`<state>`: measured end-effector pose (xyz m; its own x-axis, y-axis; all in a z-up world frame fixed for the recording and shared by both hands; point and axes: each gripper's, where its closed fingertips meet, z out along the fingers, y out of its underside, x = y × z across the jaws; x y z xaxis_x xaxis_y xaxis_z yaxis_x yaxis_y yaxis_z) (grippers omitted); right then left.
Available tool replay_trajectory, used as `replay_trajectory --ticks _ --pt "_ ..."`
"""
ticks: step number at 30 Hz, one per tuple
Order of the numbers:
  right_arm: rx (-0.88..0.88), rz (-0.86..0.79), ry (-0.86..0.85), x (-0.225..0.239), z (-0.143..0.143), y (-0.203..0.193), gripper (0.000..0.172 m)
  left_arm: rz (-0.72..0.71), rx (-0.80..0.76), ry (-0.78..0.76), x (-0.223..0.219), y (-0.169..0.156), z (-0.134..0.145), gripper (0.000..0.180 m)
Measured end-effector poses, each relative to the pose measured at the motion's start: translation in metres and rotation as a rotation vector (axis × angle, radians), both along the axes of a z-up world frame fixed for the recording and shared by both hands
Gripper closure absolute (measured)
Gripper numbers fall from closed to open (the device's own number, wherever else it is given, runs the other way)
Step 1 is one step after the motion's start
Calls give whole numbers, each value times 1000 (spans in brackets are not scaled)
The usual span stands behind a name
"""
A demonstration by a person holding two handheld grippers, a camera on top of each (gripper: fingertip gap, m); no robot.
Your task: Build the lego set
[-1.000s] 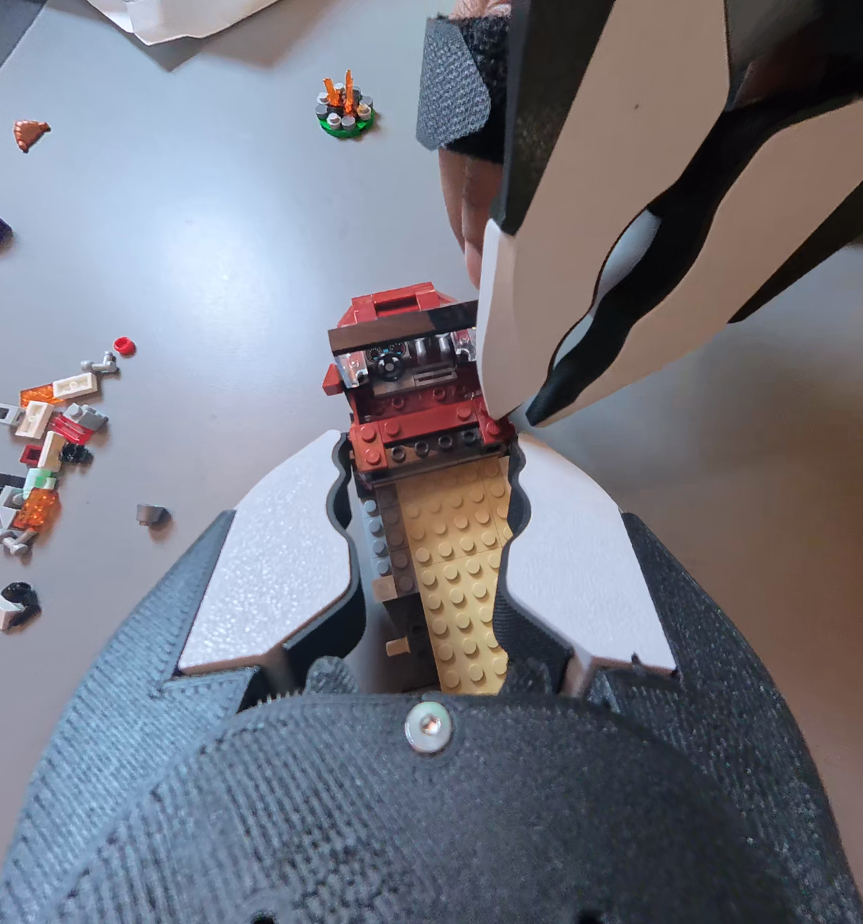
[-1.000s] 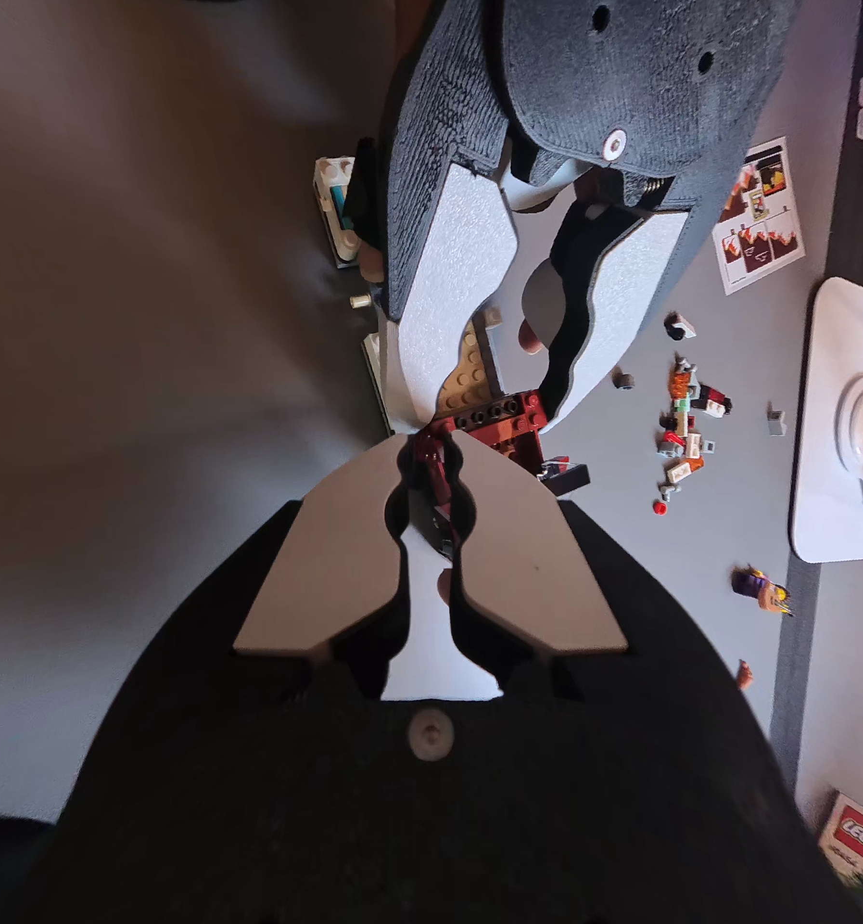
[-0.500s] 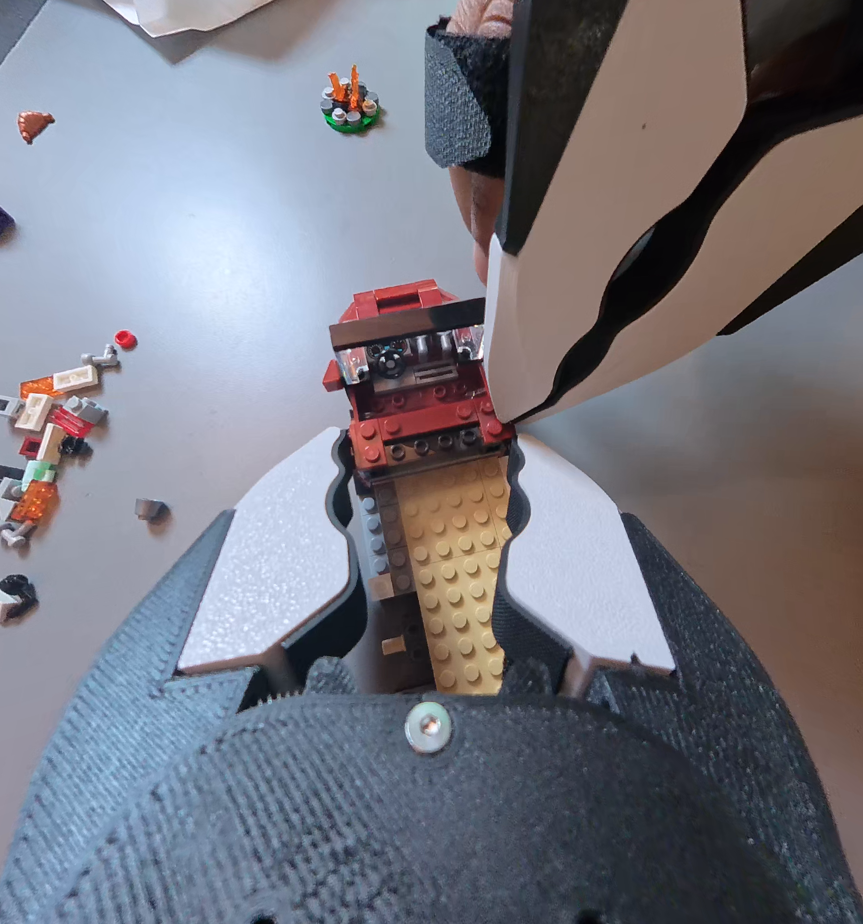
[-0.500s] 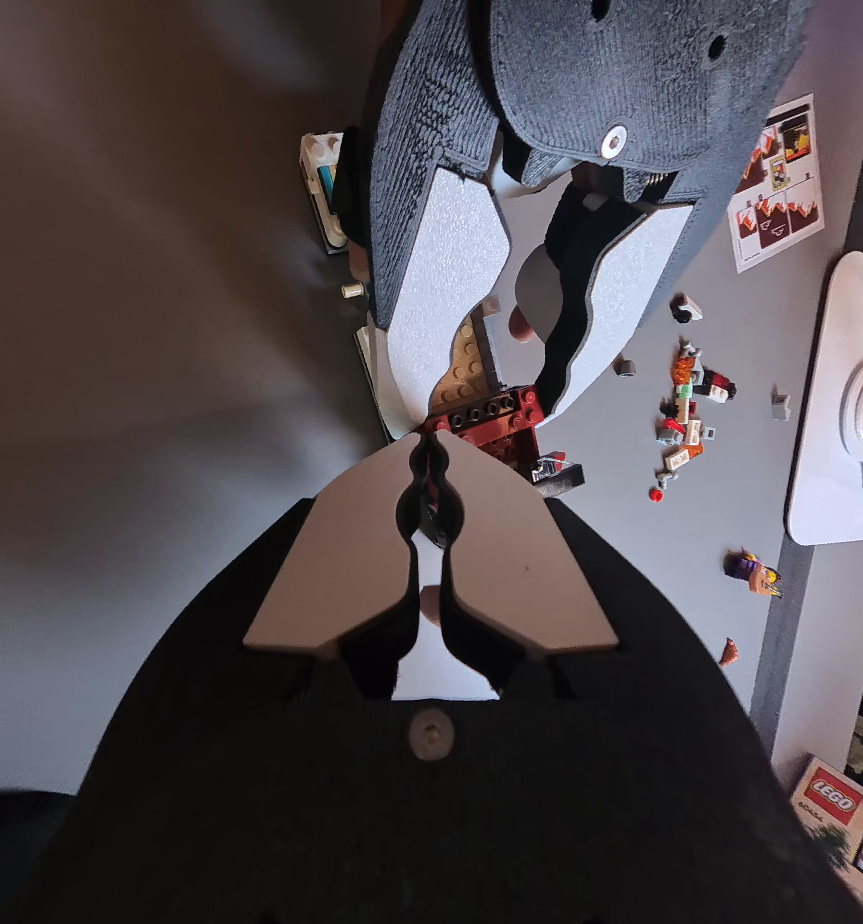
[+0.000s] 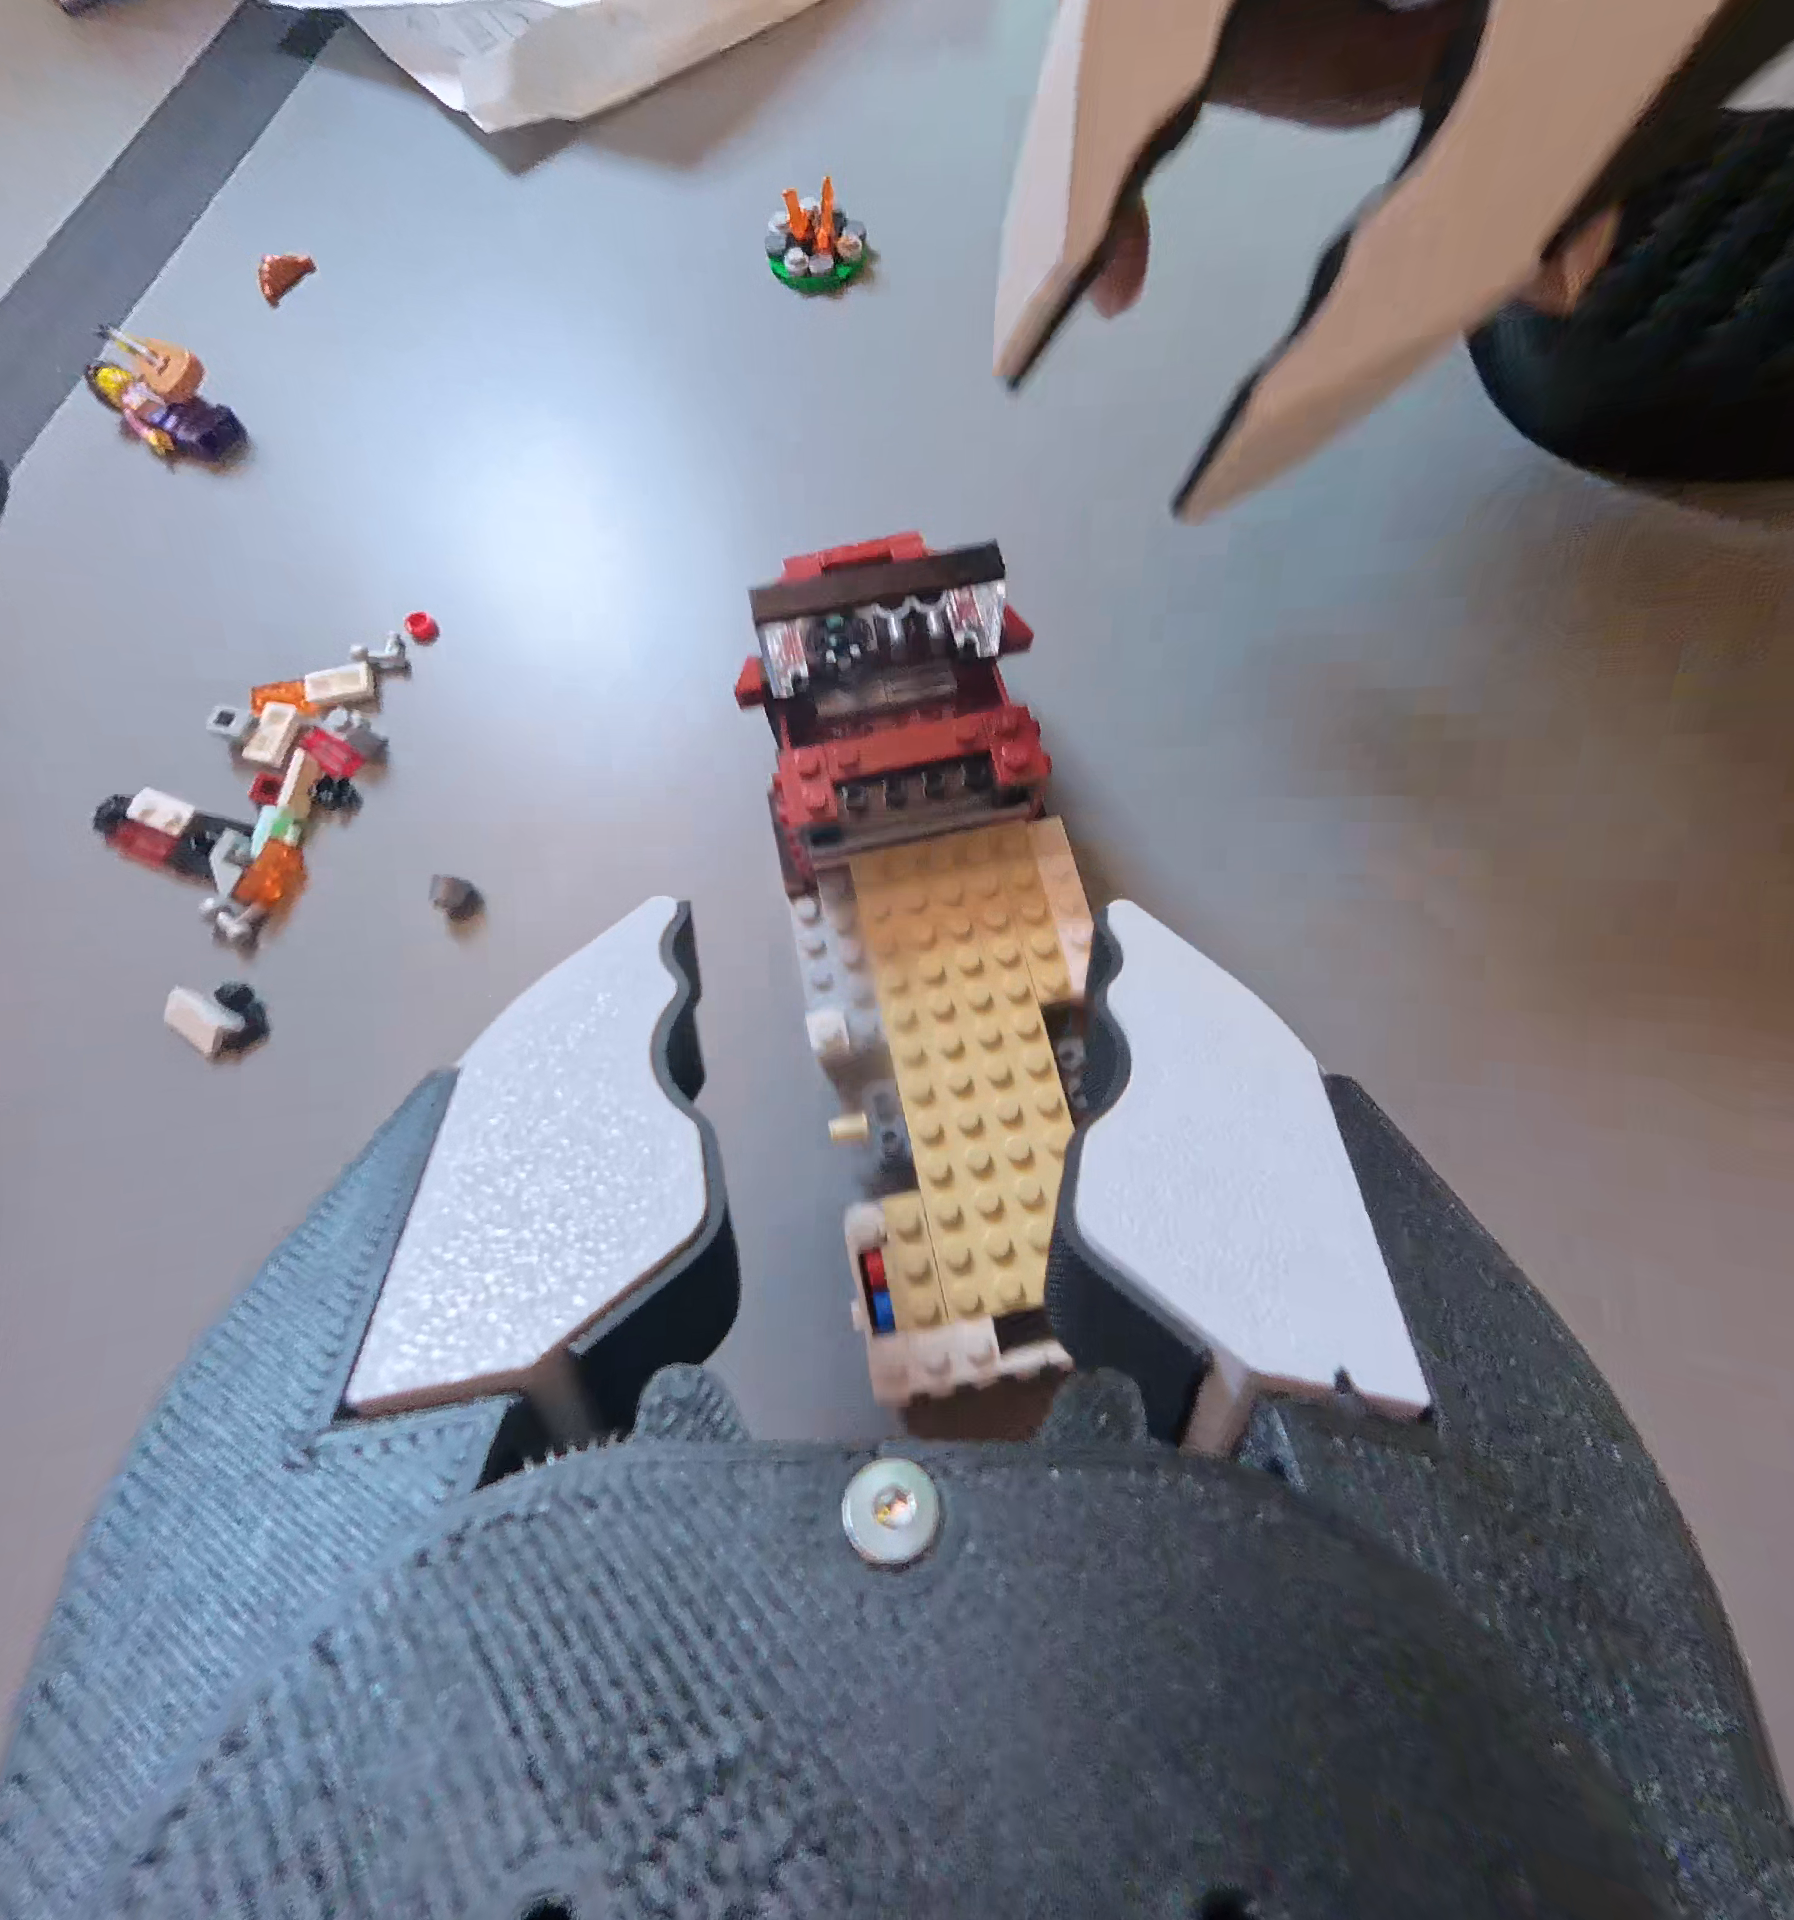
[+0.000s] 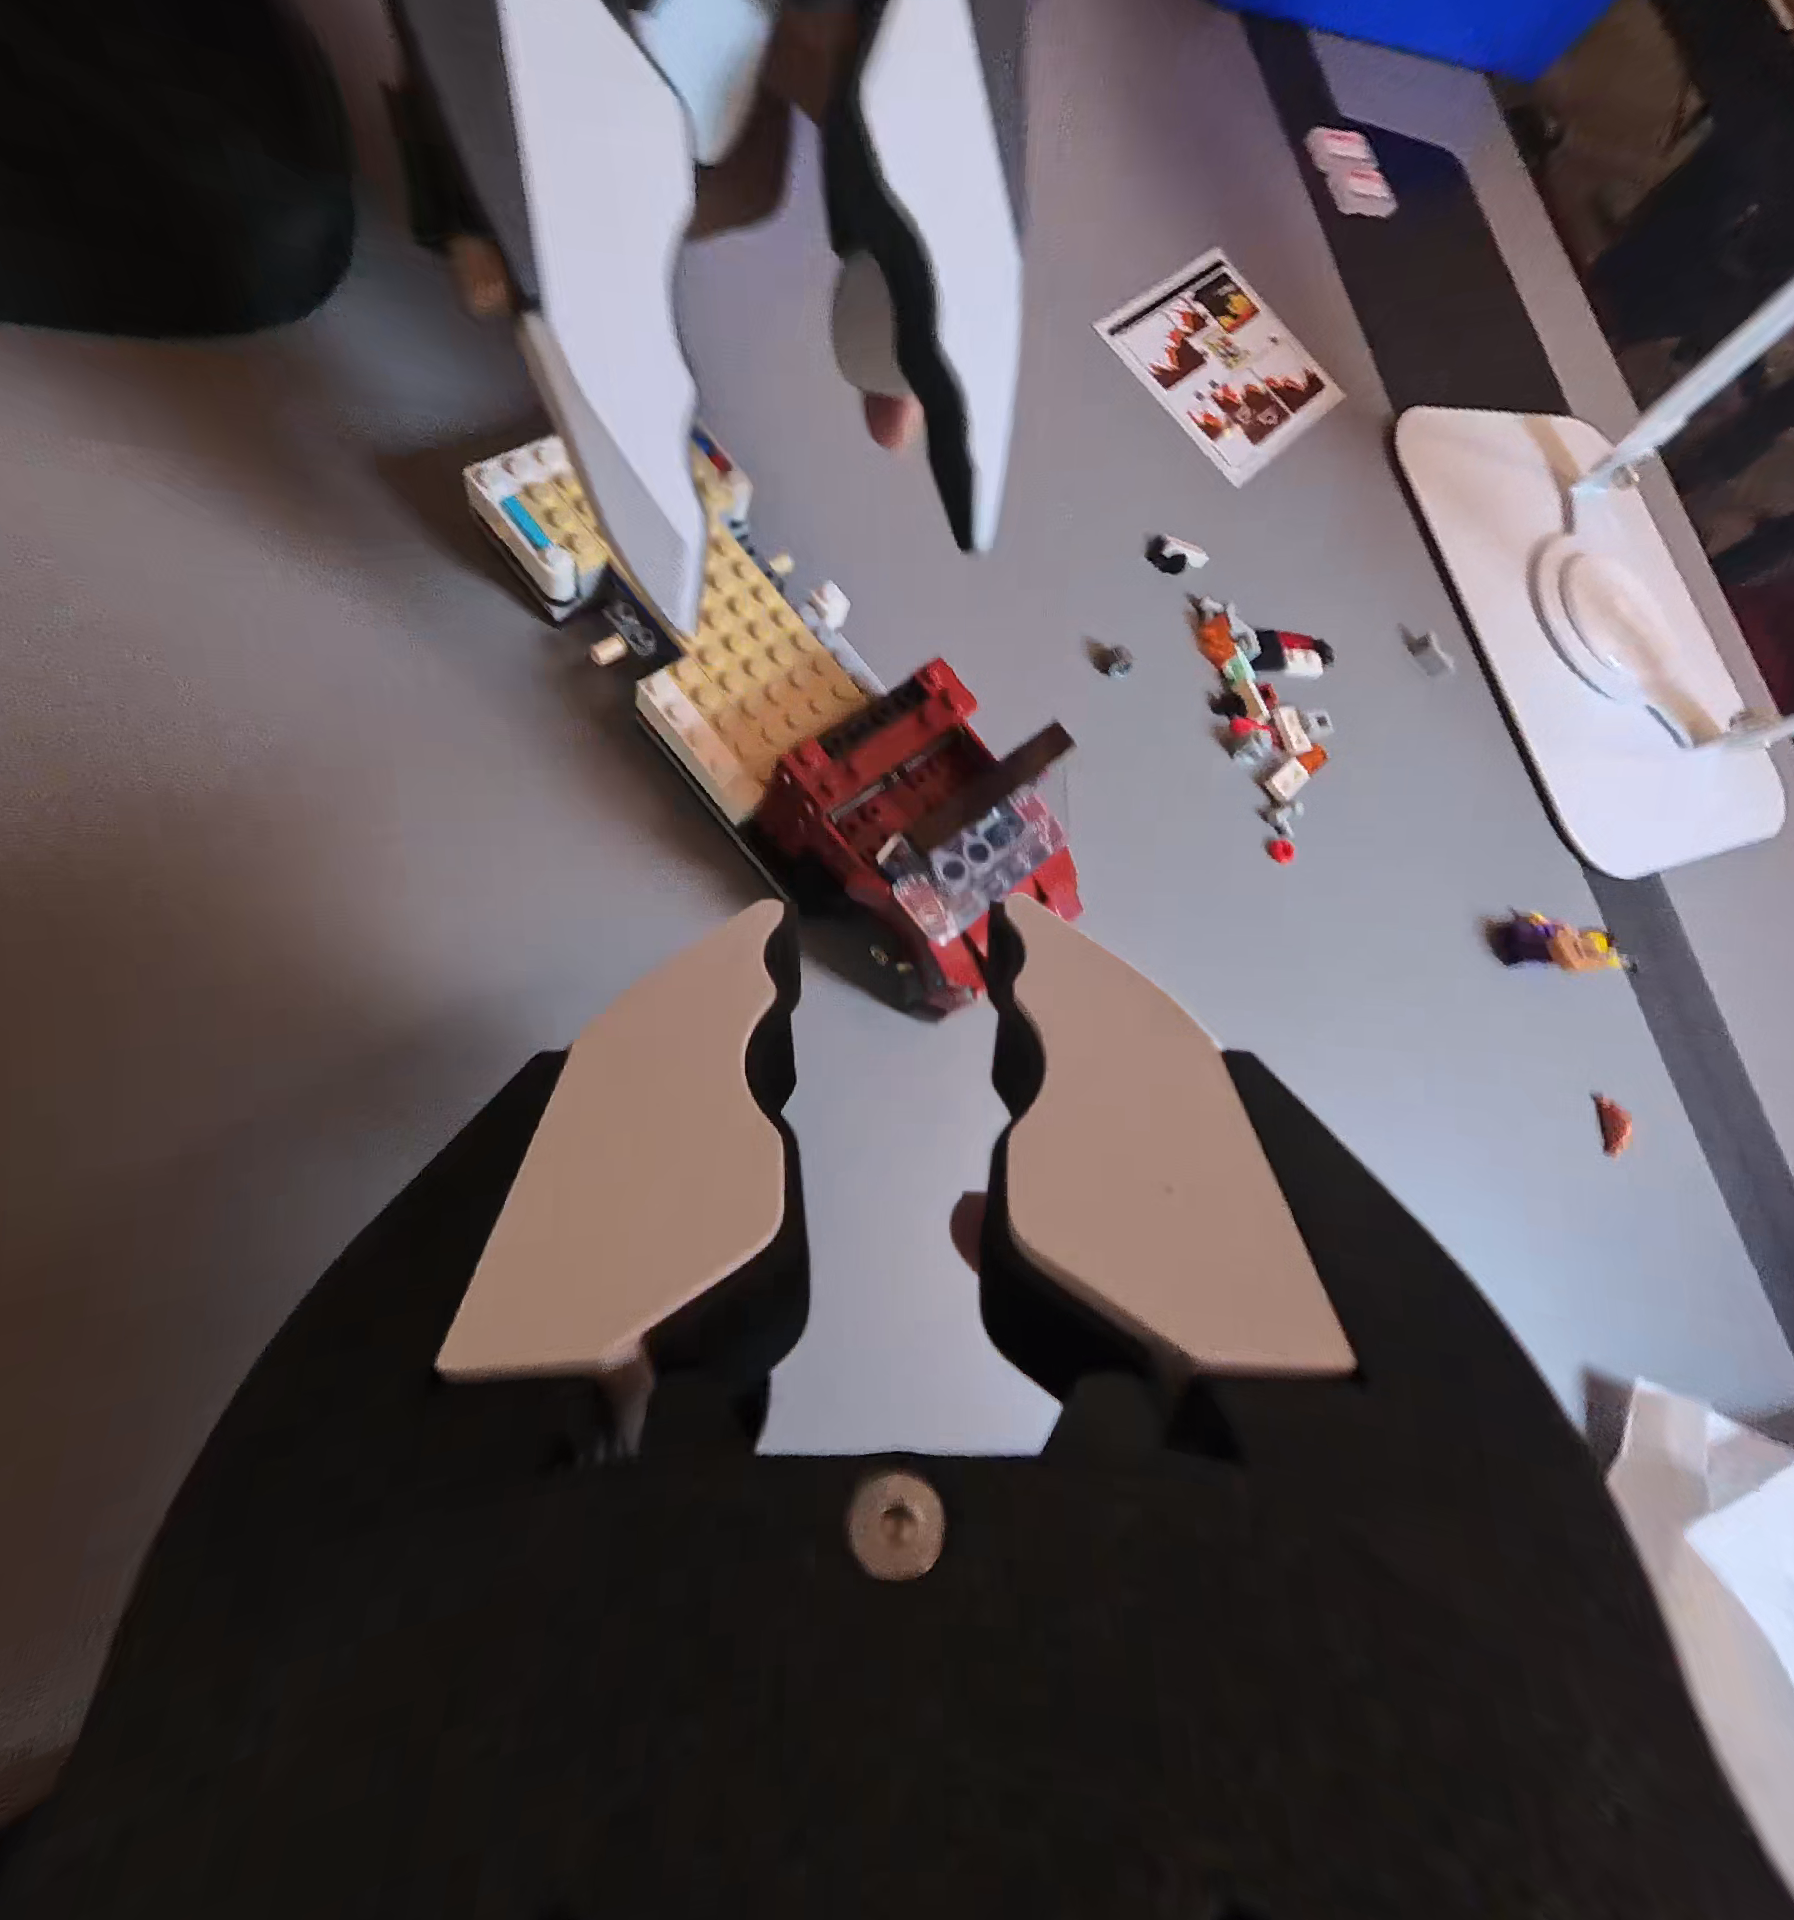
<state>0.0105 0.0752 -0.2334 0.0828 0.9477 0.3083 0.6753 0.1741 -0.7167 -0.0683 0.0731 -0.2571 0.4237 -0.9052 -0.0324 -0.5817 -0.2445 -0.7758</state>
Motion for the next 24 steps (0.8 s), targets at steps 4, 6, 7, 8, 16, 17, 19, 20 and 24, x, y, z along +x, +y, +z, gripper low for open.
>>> replay_trajectory --ticks 4,6,7,8,16,17,19,20,24 --pt "-63 -94 42 31 -16 17 137 24 -11 41 -22 -24 -8 99" --pt "-65 -103 64 35 -21 20 137 46 -24 56 -29 -33 -13 96" --pt "-62 -104 69 35 -22 22 137 55 -32 79 -32 -37 -19 92" --pt "-55 -103 74 33 -24 24 137 60 -38 105 -34 -39 -25 90" --pt "-35 -46 82 14 -28 29 137 -39 -24 153 -39 -36 -40 106" --pt "-36 -44 85 13 -28 29 137 -68 -10 152 -40 -34 -40 106" --pt "-40 -44 95 13 -27 28 136 -92 -20 119 -40 -32 -39 106" --pt "-44 -43 100 13 -27 28 136 -93 -17 114 -41 -31 -40 106" --pt "-61 -35 97 12 -34 24 132 -81 18 82 -43 -26 -39 107"
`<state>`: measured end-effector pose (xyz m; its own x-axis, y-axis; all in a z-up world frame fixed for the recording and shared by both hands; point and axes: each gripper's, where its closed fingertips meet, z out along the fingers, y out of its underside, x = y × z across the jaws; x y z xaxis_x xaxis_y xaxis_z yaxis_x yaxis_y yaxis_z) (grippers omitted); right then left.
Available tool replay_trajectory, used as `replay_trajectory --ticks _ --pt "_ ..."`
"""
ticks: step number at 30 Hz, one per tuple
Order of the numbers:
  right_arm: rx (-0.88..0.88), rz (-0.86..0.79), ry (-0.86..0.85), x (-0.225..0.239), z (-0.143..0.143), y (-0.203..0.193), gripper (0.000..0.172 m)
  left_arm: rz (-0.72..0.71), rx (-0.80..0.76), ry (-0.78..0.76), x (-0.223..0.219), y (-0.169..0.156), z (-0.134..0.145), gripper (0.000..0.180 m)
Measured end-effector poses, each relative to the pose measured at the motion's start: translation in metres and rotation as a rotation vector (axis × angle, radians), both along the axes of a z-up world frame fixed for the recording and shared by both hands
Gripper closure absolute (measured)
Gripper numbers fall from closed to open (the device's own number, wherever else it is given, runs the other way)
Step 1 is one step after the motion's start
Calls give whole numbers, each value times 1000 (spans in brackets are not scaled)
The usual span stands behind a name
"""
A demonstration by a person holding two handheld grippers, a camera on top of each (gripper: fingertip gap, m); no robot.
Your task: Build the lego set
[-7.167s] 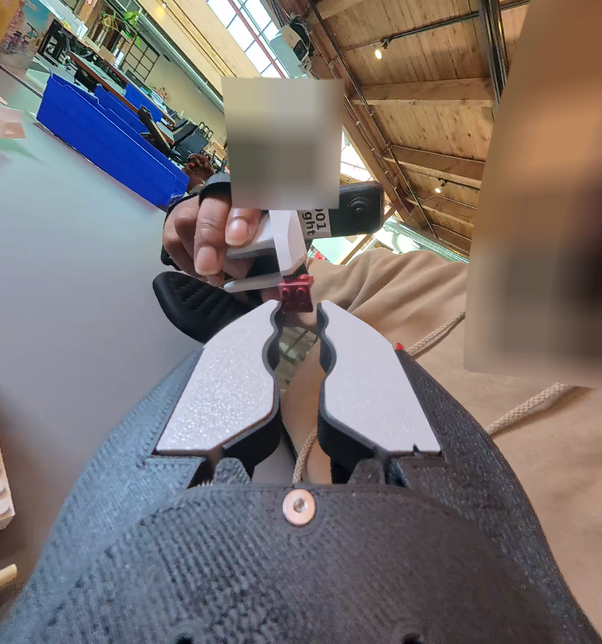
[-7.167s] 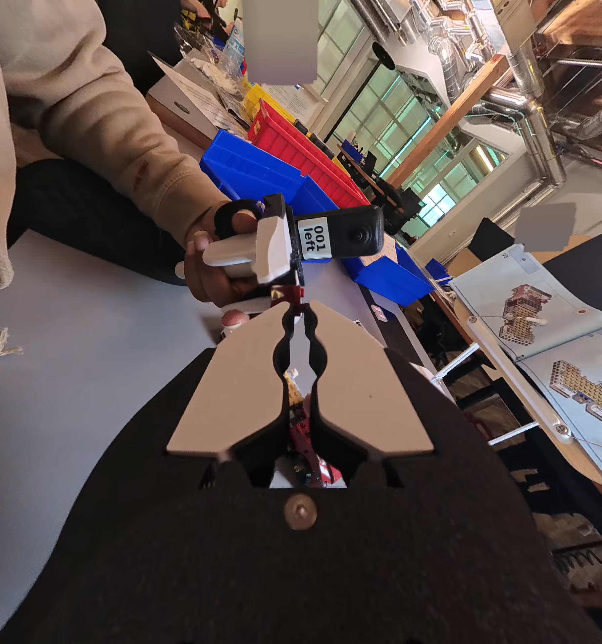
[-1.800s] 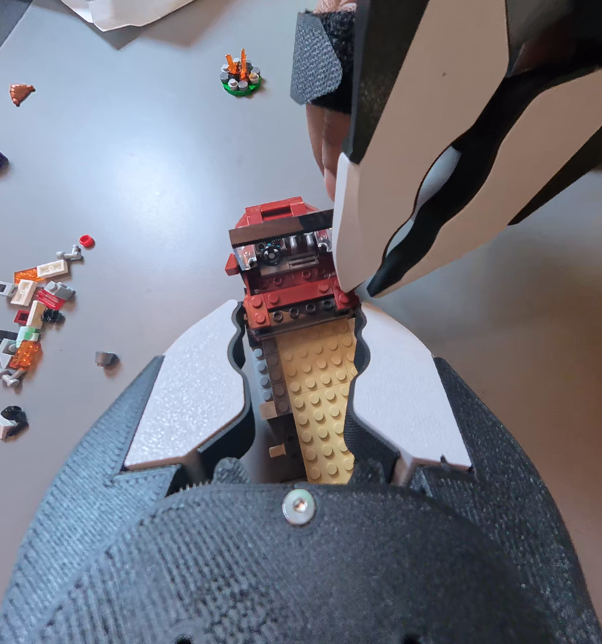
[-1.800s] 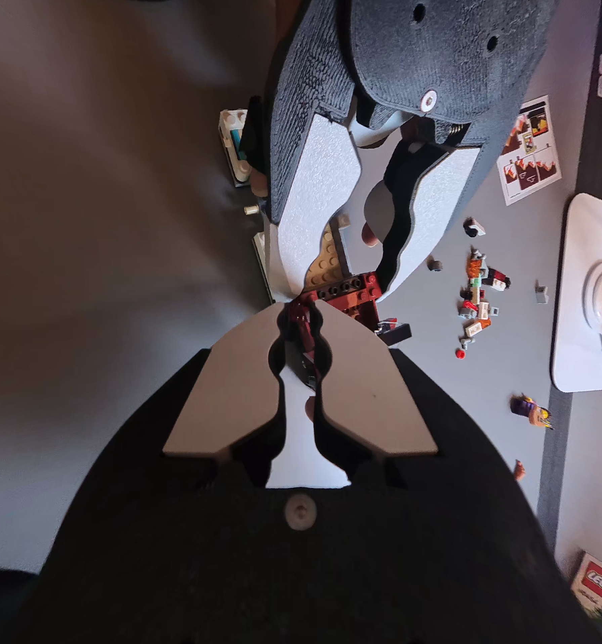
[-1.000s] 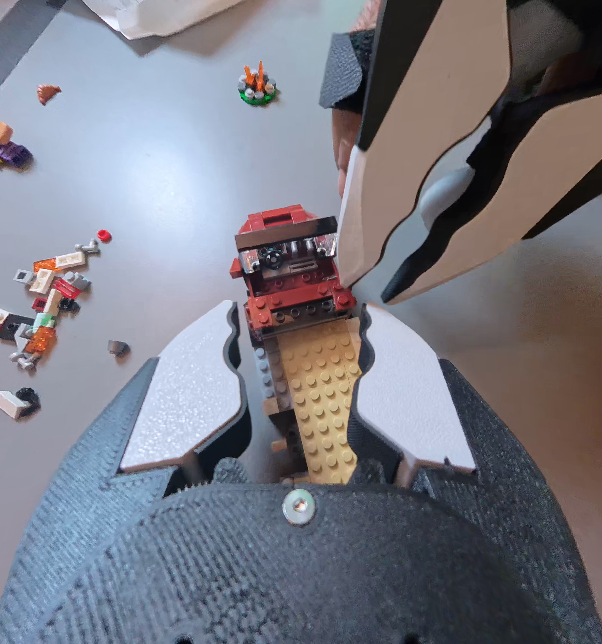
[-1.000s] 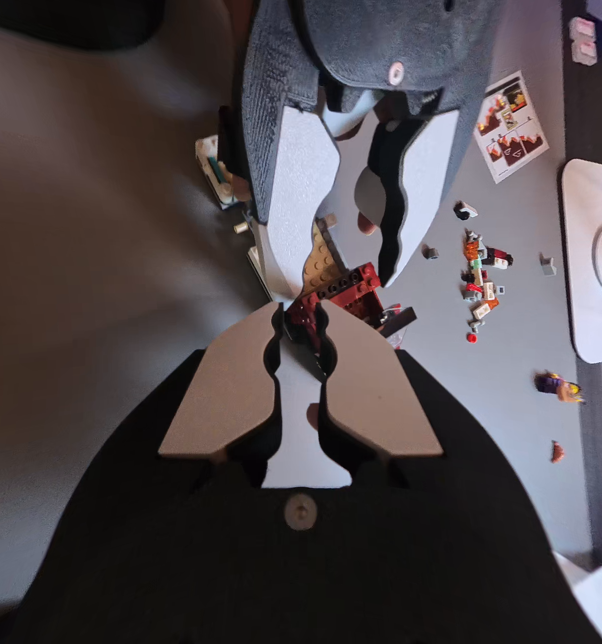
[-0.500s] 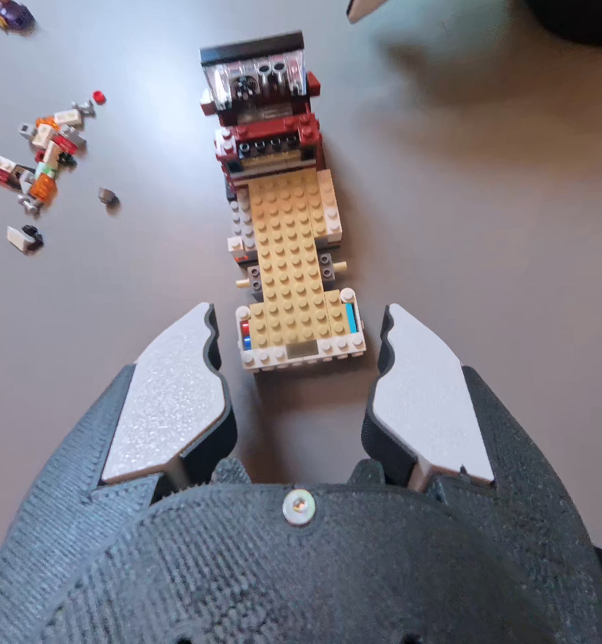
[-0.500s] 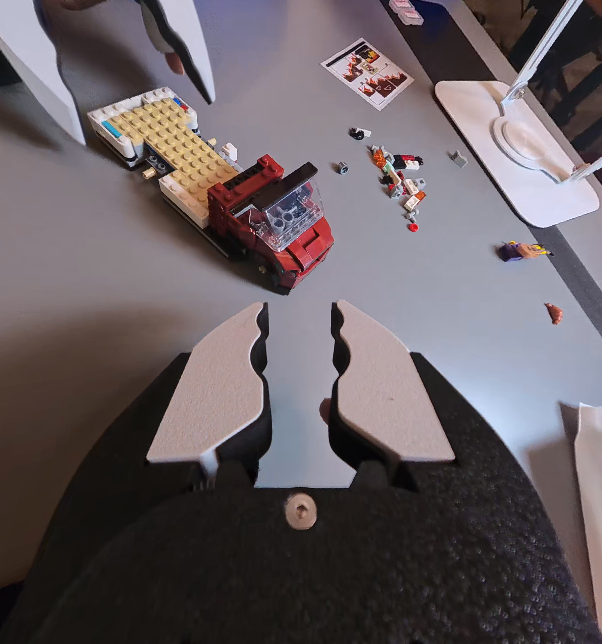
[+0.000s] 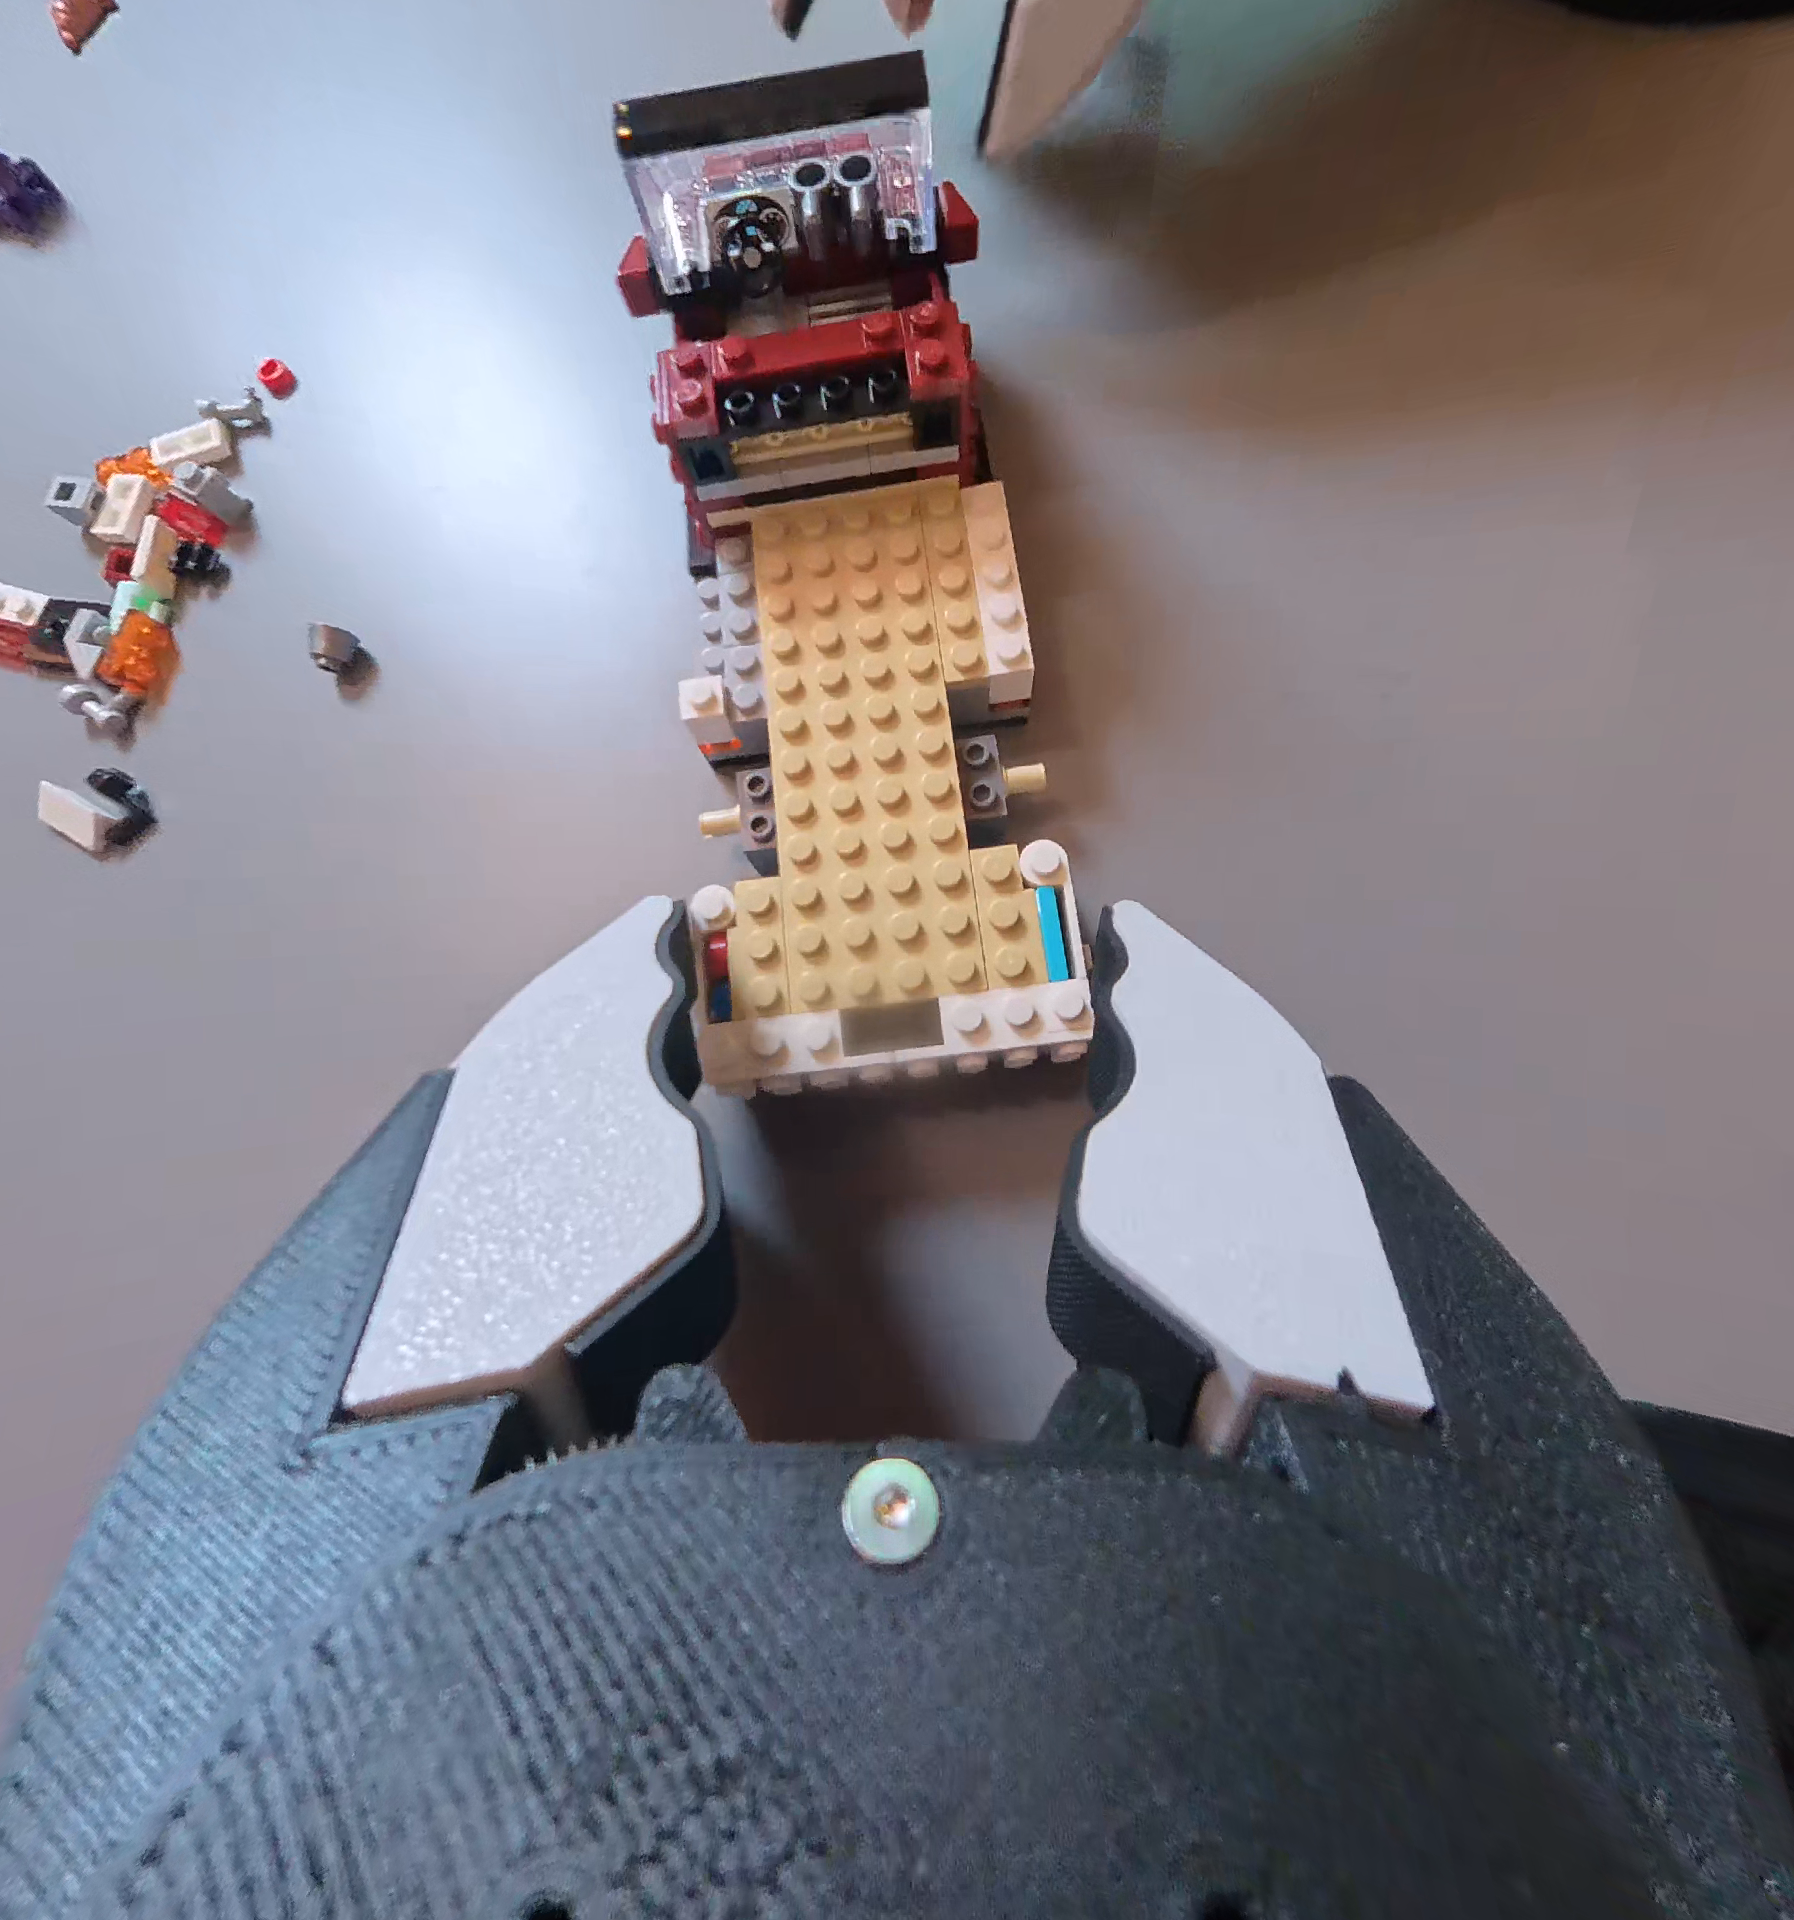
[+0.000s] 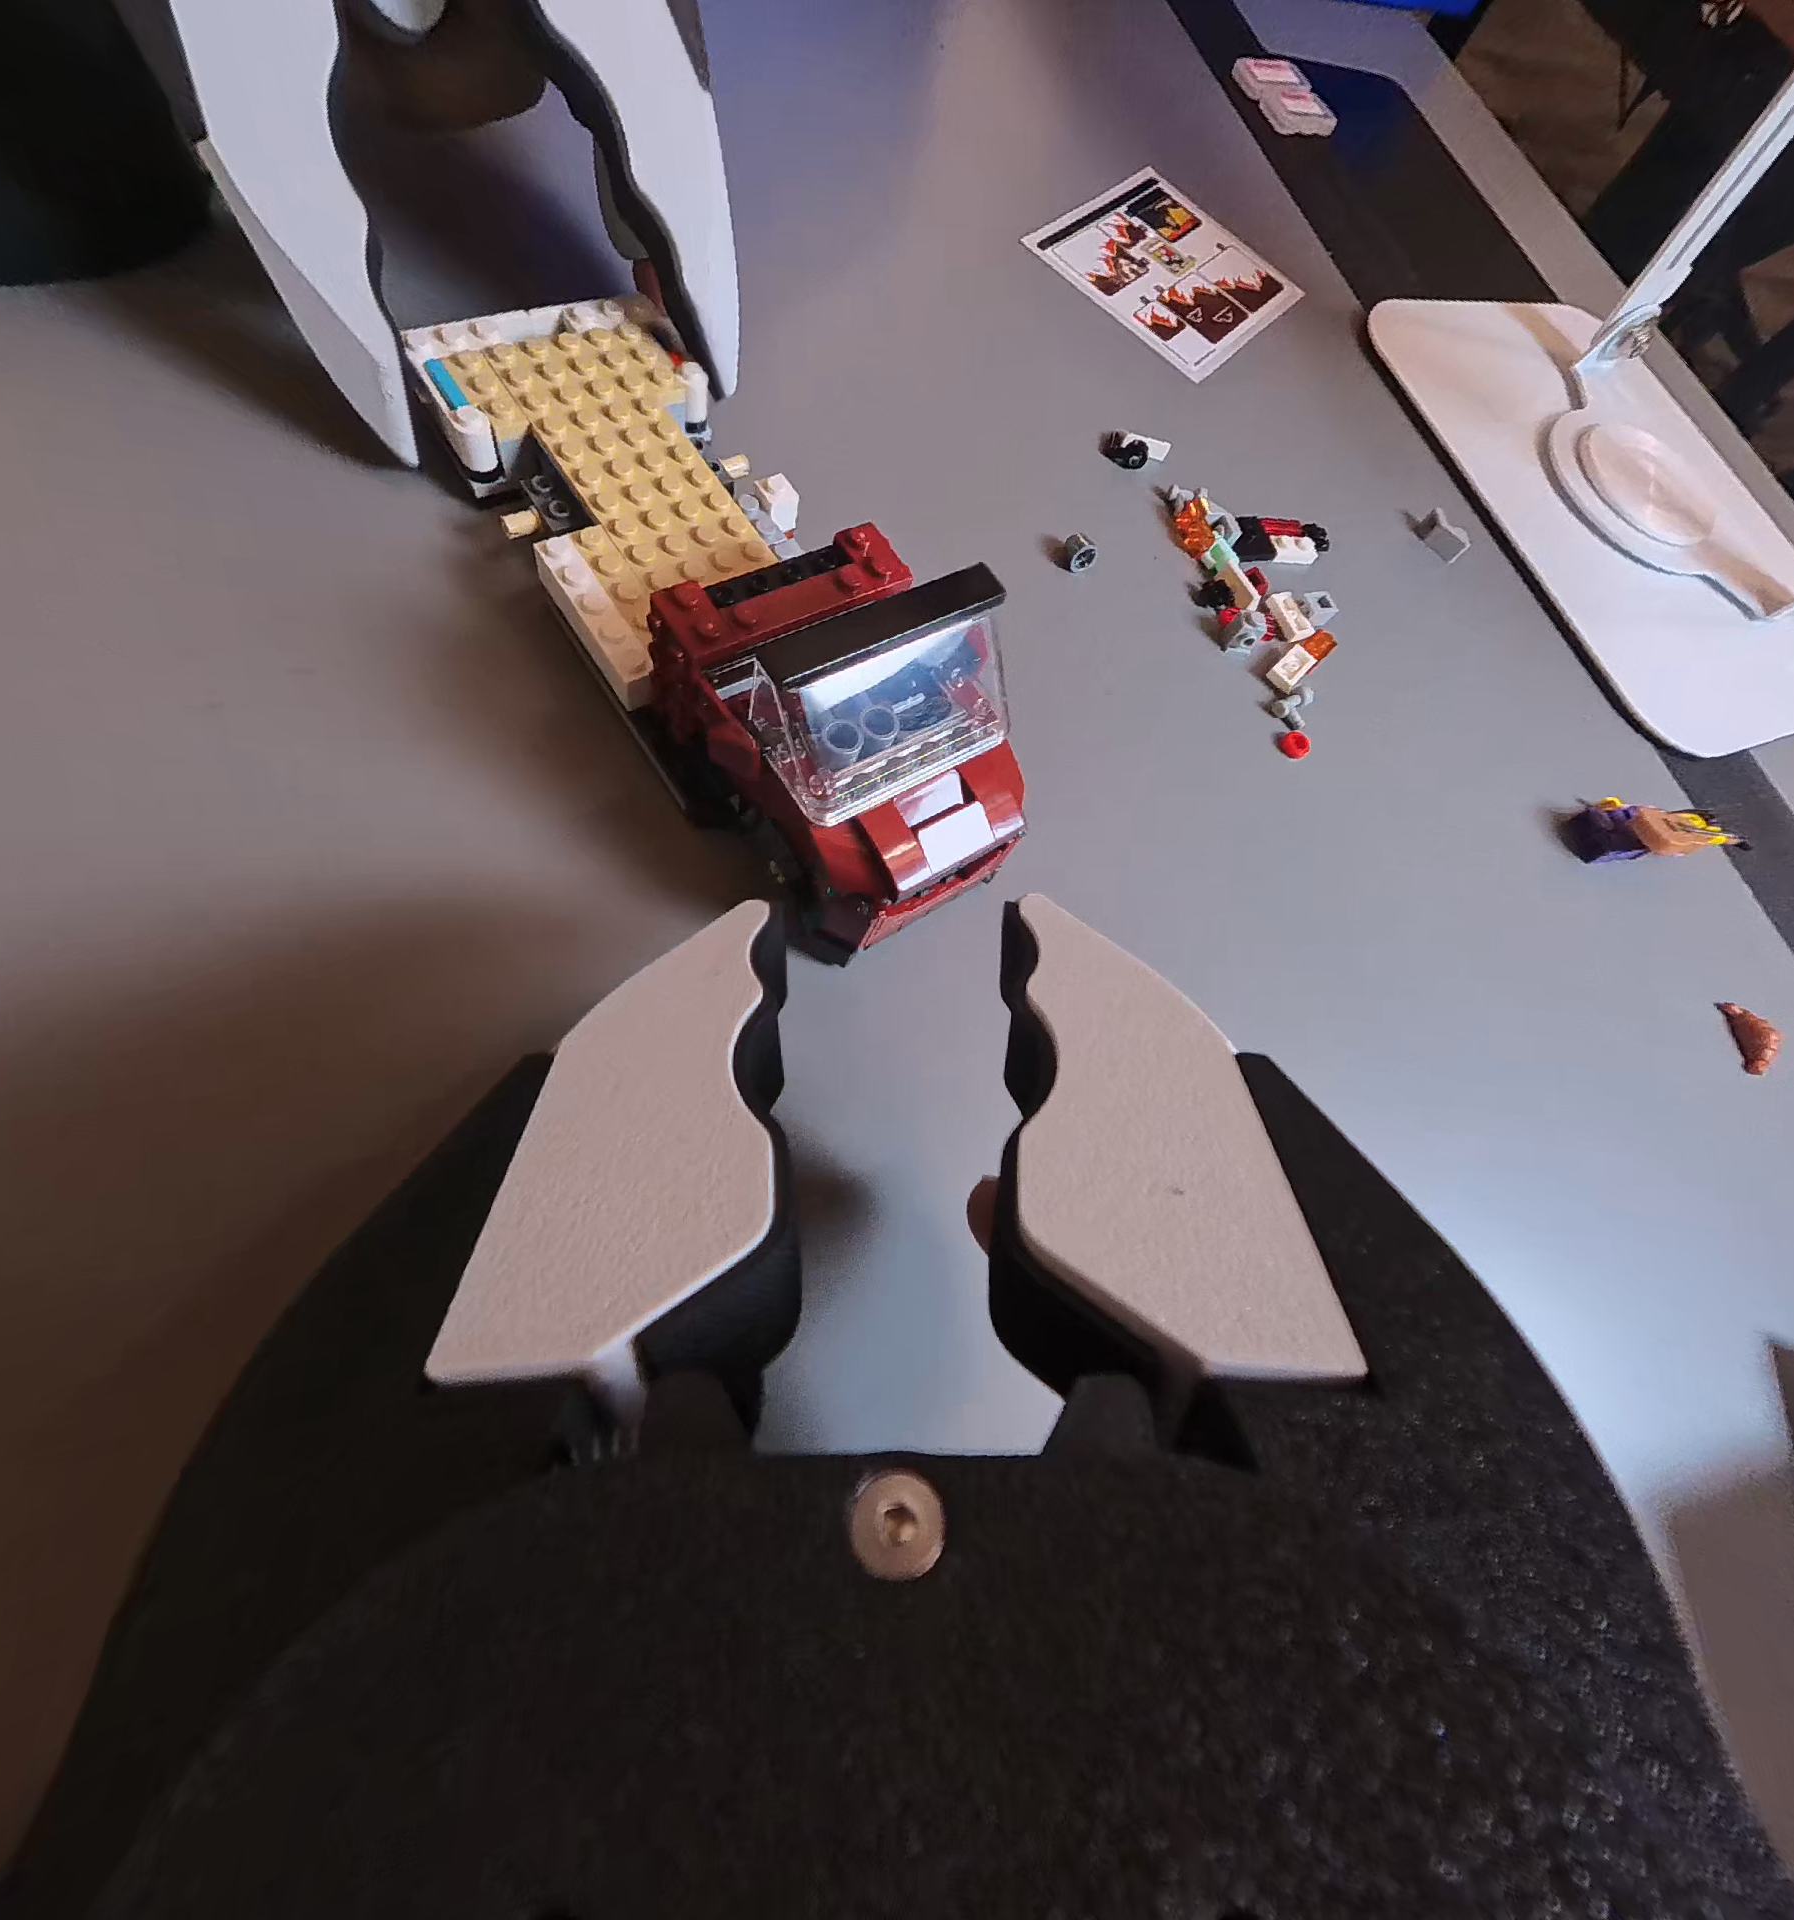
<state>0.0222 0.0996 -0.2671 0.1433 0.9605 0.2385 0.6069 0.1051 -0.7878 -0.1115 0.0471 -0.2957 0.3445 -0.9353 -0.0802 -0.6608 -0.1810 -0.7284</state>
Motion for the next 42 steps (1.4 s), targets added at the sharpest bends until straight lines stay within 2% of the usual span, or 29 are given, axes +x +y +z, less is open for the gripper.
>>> replay_trajectory --ticks 8,13,20,24,26,30,39,42 --pt "25 -19 -7 -8 -11 4 130 86 23 -31 -10 8 1 108" --pt "73 -32 4 -10 -12 8 138 96 34 -50 -9 10 1 109" --pt "119 -152 9 -4 -10 26 142 145 61 -66 -3 16 2 109" --pt "153 -288 7 7 -8 47 148 54 33 -94 7 2 3 110" --pt "130 -293 38 8 -4 47 148 -5 18 -125 12 -8 6 125" --pt "142 -302 52 13 1 47 148 -110 -34 -129 20 -28 4 137" --pt "146 -249 23 7 -3 38 149 -109 152 -3 46 -28 1 151" --pt "156 -245 -15 10 -6 40 149 -227 212 -43 71 -49 7 149"
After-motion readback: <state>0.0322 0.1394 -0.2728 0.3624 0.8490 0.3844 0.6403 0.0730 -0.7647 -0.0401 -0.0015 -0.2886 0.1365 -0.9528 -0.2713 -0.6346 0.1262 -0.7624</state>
